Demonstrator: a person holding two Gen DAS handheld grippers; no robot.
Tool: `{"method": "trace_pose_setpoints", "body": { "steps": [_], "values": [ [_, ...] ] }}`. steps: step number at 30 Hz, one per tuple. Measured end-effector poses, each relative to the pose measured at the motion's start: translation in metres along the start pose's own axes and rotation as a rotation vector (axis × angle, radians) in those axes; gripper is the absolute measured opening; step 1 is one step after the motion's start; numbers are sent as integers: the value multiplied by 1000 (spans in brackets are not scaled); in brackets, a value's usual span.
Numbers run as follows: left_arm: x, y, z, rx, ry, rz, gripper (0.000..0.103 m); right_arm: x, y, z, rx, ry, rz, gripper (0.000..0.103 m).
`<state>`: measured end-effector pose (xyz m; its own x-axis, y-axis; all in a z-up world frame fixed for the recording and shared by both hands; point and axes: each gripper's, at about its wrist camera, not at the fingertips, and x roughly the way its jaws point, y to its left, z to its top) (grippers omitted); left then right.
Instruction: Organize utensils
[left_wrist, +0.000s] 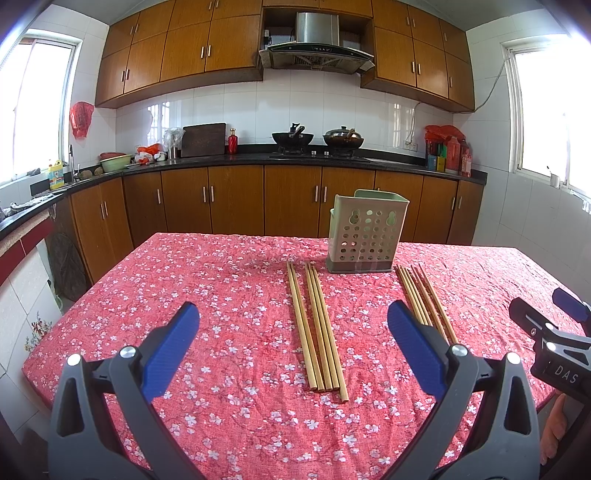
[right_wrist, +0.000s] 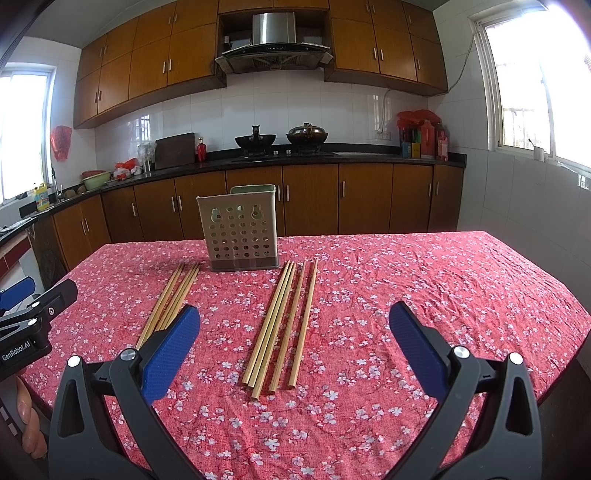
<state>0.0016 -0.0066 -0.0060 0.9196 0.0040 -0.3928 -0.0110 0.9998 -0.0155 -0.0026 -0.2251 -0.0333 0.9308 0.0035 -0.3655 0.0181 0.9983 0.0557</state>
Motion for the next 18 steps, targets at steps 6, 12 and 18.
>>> {"method": "trace_pose_setpoints", "body": {
  "steps": [6,12,18],
  "values": [
    [15,4,-4,-25,52,13,99,12,-7,0,26,36,3,101],
    [47,20,-6,-62,170,62,99,49,-29,-4,108,165,-29,101],
    [87,46,-8,-112,306,102,99,97,-42,-10,155,321,-44,69]
  ]
}}
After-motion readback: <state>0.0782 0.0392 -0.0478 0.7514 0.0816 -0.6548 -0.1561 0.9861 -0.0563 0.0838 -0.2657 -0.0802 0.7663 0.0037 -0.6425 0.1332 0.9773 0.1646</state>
